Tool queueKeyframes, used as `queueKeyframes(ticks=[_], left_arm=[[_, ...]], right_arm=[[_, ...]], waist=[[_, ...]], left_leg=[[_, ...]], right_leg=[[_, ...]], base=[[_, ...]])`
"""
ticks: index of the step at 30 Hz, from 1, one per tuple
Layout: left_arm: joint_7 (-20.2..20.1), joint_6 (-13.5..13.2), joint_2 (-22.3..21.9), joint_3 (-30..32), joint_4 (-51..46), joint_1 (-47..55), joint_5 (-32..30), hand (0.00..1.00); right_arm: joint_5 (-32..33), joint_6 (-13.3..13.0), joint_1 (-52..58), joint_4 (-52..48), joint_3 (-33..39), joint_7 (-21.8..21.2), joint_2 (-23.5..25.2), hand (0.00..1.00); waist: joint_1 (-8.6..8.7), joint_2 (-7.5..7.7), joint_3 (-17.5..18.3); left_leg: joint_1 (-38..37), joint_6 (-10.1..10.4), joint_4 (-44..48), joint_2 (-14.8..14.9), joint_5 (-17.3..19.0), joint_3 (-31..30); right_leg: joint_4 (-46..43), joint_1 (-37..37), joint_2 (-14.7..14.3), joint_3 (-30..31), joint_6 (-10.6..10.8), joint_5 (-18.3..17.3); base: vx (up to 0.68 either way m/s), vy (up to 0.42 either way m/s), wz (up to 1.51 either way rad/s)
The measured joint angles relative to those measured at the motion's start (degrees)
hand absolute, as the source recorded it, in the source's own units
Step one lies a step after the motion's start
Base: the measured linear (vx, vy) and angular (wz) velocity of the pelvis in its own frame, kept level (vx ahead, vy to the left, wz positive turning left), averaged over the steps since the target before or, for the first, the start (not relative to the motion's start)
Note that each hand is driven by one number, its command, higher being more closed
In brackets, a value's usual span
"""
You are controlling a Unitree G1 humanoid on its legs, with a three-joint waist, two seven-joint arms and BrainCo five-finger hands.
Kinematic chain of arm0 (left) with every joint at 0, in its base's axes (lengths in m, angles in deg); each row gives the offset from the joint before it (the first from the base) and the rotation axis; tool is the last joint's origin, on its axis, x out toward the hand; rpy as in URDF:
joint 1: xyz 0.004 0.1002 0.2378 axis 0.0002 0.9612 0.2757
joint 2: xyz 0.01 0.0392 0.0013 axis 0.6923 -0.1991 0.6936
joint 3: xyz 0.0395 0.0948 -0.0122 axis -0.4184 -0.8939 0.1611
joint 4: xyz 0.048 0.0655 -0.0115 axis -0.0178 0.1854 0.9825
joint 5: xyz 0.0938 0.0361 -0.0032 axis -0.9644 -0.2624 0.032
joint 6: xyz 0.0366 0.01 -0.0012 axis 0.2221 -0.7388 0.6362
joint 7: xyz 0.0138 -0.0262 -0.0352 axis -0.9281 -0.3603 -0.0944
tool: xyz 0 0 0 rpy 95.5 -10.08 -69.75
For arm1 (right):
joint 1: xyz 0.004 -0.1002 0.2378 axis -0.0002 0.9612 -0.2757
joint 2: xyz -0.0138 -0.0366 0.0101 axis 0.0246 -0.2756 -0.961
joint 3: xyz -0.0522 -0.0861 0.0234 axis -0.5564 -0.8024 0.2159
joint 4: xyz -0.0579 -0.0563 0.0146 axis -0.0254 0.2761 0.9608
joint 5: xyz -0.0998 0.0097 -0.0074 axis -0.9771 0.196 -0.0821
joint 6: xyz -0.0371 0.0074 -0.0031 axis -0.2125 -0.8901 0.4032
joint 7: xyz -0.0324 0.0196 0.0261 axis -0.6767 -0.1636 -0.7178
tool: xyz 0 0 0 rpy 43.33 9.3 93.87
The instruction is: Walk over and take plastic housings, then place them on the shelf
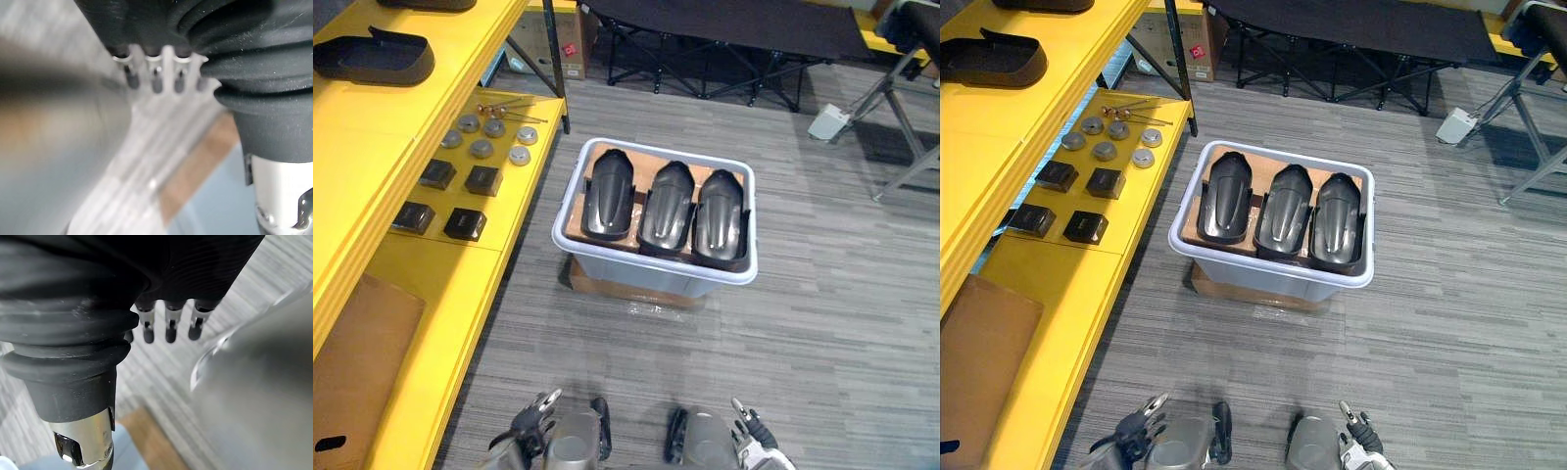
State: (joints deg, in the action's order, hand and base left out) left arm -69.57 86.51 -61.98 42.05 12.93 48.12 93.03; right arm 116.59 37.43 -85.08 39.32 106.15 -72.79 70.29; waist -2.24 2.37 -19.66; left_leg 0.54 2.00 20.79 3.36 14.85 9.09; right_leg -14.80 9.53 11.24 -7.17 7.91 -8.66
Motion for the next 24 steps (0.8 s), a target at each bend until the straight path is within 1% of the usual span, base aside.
queueKeyframes(ticks=[1,2,3,4,5,6,7,8,9,10,11,12,13,14,15,16,17,18,19,20,21,22,24], left_arm=[[0.32,0.33,1.01,-0.26,0.36,0.42,1.47,0.0],[1.28,0.31,1.44,-0.16,1.84,0.12,2.0,0.0],[2.03,0.18,0.85,-0.06,2.49,-0.02,2.16,0.0],[3.43,0.14,-0.28,-0.12,3.28,0.47,3.08,0.0],[4.61,-0.03,-1.23,0.47,4.17,0.44,3.59,0.0],[4.74,-0.11,-1.46,0.96,4.55,0.44,3.59,0.0],[5.09,-0.14,-1.76,1.65,4.85,0.46,3.52,0.0],[5.35,-0.2,-2.08,2.64,4.99,0.43,3.43,0.0],[5.5,-0.21,-2.29,2.87,5.21,0.48,3.37,0.0],[5.73,-0.28,-2.39,3.14,5.34,0.42,2.8,0.0],[5.71,-0.29,-2.4,3.15,5.38,0.42,2.57,0.0],[5.71,-0.25,-2.44,3.13,5.9,0.51,1.02,0.0],[5.78,-0.07,-2.88,3.14,6.57,0.52,-0.78,0.0],[6.25,-0.12,-2.82,3.93,6.57,0.49,-1.43,0.0],[6.55,-0.61,-2.36,3.81,5.97,0.17,-3.96,0.0],[6.58,-1.37,-2.17,3.51,4.87,0.11,-7.05,0.0],[6.51,-2.98,-2.08,3.32,3.38,0.07,-10.83,0.0],[6.45,-3.77,-1.8,3.14,2.57,0.03,-12.53,0.0],[6.19,-4.59,-1.11,2.35,1.5,-0.11,-14.32,0.0],[6.11,-4.56,-0.66,1.11,0.3,-0.11,-14.53,0.0],[5.92,-4.56,-0.55,0.36,-0.32,-0.07,-14.51,0.0],[5.41,-4.57,-0.55,-0.78,-1.7,-0.06,-14.51,0.0],[4.16,-4.63,-0.32,-3.22,-3.88,-0.43,-14.61,0.0]], right_arm=[[-0.25,0.54,0.8,0.33,-0.02,0.14,0.24,0.0],[-0.35,1.65,1.51,1.08,0.06,0.6,-0.05,0.0],[-0.48,2.09,1.6,1.27,0.26,1.27,-0.68,0.0],[-0.53,2.72,2.48,1.27,0.37,2.0,-1.55,0.0],[-0.5,3.14,2.55,1.29,0.67,2.64,-2.38,0.0],[-0.51,3.3,2.62,1.29,0.91,3.07,-2.73,0.0],[-0.76,3.18,3.22,1.61,1.87,4.0,-3.18,0.0],[-1.21,2.05,3.54,2.64,2.54,5.09,-3.12,0.0],[-1.1,1.34,3.69,2.94,2.92,5.5,-3.07,0.0],[-1.05,-1.6,3.8,2.85,4.13,6.3,-3.12,0.0],[-1.01,-3.25,3.78,2.55,4.89,6.68,-3.11,0.0],[-0.7,-6.17,3.89,0.93,5.19,7.39,-3.03,0.0],[0.23,-8.61,4.07,-2.47,5.07,7.31,-3.24,0.0],[0.31,-10.09,4.03,-5.23,4.88,7.5,-2.67,0.0],[0.31,-11.5,3.92,-7.79,4.51,7.8,-2.12,0.0],[0.33,-12.85,3.48,-10.14,4.49,8.02,-1.79,0.0],[0.42,-14.71,2.26,-12.51,4.55,8.31,-1.78,0.0],[0.43,-15.72,1.55,-13.77,4.57,8.6,-1.78,0.0],[0.32,-17.45,0.15,-16.74,4.8,9.85,-1.83,0.0],[0.27,-18.08,-0.79,-20.36,5.71,11.02,-1.97,0.0],[0.23,-18.35,-1.45,-21.94,6.28,11.84,-2.12,0.0],[0.23,-18.55,-3.05,-24.64,7.31,13.63,-2.65,0.0],[0.09,-18.74,-6.76,-28.0,8.76,16.17,-4.39,0.0]], waist=[[0.11,0.7,0.65],[0.6,0.91,1.17],[0.9,-0.54,1.82],[1.26,-2.52,3.46],[1.59,-3.92,4.08],[2.02,-4.33,4.24],[2.57,-4.43,4.28],[2.53,-4.78,4.13],[2.44,-4.88,4.17],[2.66,-4.88,4.14],[2.66,-4.85,4.12],[2.7,-4.93,4.09],[2.63,-5.23,3.61],[2.67,-4.57,3.32],[2.71,-4.32,3.13],[2.8,-3.58,2.89],[2.48,-2.73,2.38],[2.04,-2.66,2.09],[1.96,-2.45,1.39],[1.7,-2.57,0.92],[1.49,-2.59,0.75],[1.36,-2.35,0.21],[1.27,-2.49,-0.79]], left_leg=[[-0.51,1.33,1.31,0.79,1.96,-1.12],[-0.65,2.57,3.12,1.96,4.63,-3.24],[-0.45,3.26,3.76,3.62,5.07,-4.25],[-0.51,4.39,3.13,6.09,5.56,-5.2],[-0.48,5.32,3.64,7.64,5.13,-5.57],[-0.25,5.98,4.51,8.07,4.6,-5.54],[1.83,6.21,8.88,9.26,3.2,-5.38],[3.16,6.64,12.84,10.15,2.26,-4.84],[3.19,6.6,12.77,10.22,2.38,-3.93],[3.58,6.65,10.27,9.95,2.36,-1.73],[3.68,6.75,8.08,9.76,2.21,-0.44],[3.46,6.19,2.35,9.22,-0.07,1.04],[3.61,5.33,-1.16,8.69,-5.16,1.07],[3.63,5.26,-1.69,7.67,-5.12,1.4],[4.03,5.08,-2.39,6.71,-4.81,1.38],[5.17,4.58,-2.35,5.97,-4.5,1.55],[6.62,3.97,-2.08,5.4,-4.16,2.59],[7.38,3.75,-1.72,5.16,-4.07,2.72],[8.81,3.06,-0.56,4.85,-3.83,2.77],[9.64,2.33,0.84,4.66,-3.34,2.95],[9.78,2.01,1.52,4.46,-3.11,2.95],[9.95,1.71,2.09,3.85,-2.97,2.59],[11.48,0.97,4.02,3.65,-2.54,2.18]], right_leg=[[2.94,-0.5,-0.41,1.44,0.31,5.21],[1.31,-1.1,-1.1,1.05,-0.26,11.13],[-0.08,-1.17,-2.49,-0.05,-0.92,10.5],[-1.32,-1.14,-4.58,-1.34,-2.21,8.27],[-2.8,-1.01,-5.43,-2.81,-3.31,5.95],[-3.8,-1.13,-5.46,-3.59,-3.67,4.86],[-4.29,-2.31,-5.62,-4.84,-4.43,3.62],[-3.15,-4.86,-5.53,-5.82,-4.84,3.35],[-2.35,-6.1,-5.29,-6.17,-4.87,3.37],[-1.13,-7.89,-4.28,-7.08,-4.83,3.39],[-0.72,-8.42,-3.87,-7.17,-4.71,3.4],[-0.07,-8.67,-3.09,-7.42,-3.98,3.34],[-0.05,-8.6,-2.83,-7.0,-2.79,2.82],[0.51,-8.55,-2.03,-6.61,-2.2,2.76],[1.08,-8.35,-1.2,-6.37,-1.47,3.23],[1.37,-7.25,-0.56,-6.03,-0.99,3.56],[1.57,-5.49,0.0,-4.94,-0.29,4.07],[2.0,-5.05,0.13,-4.6,-0.24,4.45],[3.14,-4.59,0.28,-4.25,0.37,5.4],[3.75,-4.65,0.44,-4.04,0.65,6.45],[3.93,-4.7,0.47,-3.93,0.81,6.78],[4.1,-4.77,0.78,-3.6,1.05,7.15],[4.33,-4.7,1.01,-3.81,1.23,7.29]], base=[[0.37,-0.484,0.44],[0.29,-0.432,0.56],[0.25,-0.406,0.53],[0.24,-0.305,0.38],[0.23,-0.284,0.36],[0.21,-0.262,0.48],[0.18,-0.244,0.5],[0.18,-0.218,0.43],[0.15,-0.145,0.33],[0.1,-0.069,0.23],[0.07,-0.034,0.2],[0.03,0.051,0.03],[0.02,0.095,-0.04],[0.02,0.145,0.0],[0.01,0.128,0.05],[0.01,0.155,-0.04],[0.03,0.145,-0.15],[0.04,0.141,-0.16],[0.09,0.151,-0.07],[0.1,0.123,-0.05],[0.13,0.122,-0.1],[0.11,0.085,-0.01],[0.08,0.08,0.08]])
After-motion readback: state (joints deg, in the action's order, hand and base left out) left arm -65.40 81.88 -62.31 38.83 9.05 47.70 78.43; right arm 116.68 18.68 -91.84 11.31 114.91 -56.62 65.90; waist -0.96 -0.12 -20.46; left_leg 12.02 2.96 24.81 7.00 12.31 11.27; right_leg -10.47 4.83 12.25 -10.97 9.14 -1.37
